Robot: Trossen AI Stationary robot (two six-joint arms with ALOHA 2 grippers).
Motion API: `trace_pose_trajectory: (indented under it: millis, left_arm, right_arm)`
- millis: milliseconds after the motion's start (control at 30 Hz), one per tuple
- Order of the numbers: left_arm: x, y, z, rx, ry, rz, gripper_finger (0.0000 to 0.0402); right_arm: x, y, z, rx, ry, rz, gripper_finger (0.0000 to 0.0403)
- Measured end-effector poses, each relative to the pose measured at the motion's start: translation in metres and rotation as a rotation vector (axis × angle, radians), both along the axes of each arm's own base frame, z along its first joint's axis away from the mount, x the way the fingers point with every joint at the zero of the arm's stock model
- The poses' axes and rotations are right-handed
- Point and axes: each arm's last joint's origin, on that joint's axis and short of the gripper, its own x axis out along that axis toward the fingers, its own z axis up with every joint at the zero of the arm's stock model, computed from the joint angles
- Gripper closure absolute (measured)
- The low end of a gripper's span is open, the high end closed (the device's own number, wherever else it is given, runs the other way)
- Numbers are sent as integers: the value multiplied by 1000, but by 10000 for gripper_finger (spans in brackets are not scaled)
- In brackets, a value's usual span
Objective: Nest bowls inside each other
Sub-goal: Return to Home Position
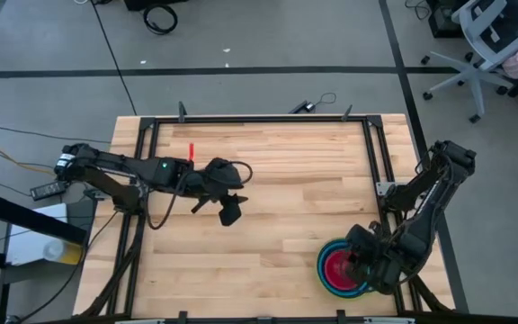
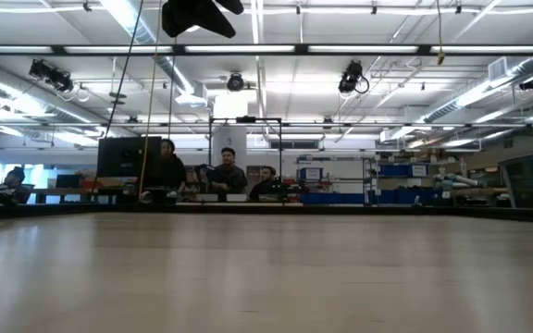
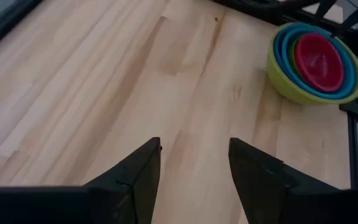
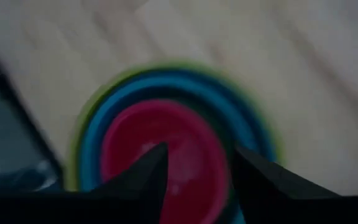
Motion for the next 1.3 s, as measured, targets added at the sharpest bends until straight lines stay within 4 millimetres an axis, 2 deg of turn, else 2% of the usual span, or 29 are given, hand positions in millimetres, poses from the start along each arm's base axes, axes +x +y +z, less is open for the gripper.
trace_pose_trajectory:
  millis: [200, 300, 467, 667, 900, 1100, 1167, 1233, 1300]
  left_arm:
    - [-10, 17, 15, 7, -60, 42, 212]
    - [-16, 24, 27, 24, -131, 43, 212]
    - [-22, 30, 60, 78, -386, 2, 222]
    - [-20, 42, 85, 150, -617, -82, 255]
    - [-9, 56, 81, 179, -629, -60, 317]
    - [-12, 55, 84, 202, -631, -73, 390]
    - [-17, 49, 84, 205, -652, -95, 397]
    - [-22, 42, 75, 211, -662, -117, 396]
    - [-26, 36, 57, 189, -678, -115, 398]
  right_arm:
    - [3, -17, 16, -173, -66, -49, 227]
    - [11, -27, 28, -182, -201, -77, 228]
    - [28, -51, 67, -180, -530, -51, 242]
    - [46, -90, 98, -234, -695, 45, 285]
    - [83, -123, 132, -118, -1007, 202, 389]
    - [95, -149, 143, -83, -1138, 247, 396]
    - [94, -153, 144, -78, -1147, 281, 397]
    - [92, -155, 144, -95, -1138, 324, 398]
    - [87, -158, 146, -123, -1131, 346, 399]
